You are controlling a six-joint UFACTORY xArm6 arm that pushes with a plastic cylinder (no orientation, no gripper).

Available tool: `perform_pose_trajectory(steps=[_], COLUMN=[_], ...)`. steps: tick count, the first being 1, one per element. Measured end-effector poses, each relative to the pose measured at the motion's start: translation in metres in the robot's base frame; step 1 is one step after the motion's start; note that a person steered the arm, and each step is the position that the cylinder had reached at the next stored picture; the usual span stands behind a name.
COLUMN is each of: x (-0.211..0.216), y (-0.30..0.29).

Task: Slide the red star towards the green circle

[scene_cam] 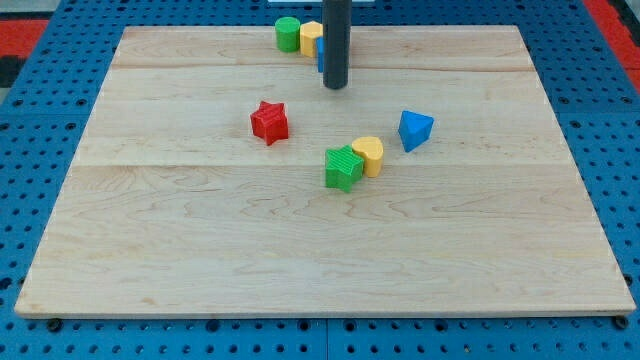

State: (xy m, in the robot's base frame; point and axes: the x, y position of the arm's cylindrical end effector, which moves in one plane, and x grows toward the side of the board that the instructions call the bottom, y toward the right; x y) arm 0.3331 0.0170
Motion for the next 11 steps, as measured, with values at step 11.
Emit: perform_pose_trajectory(steps=[11], x=[0.007], y=[-0.104])
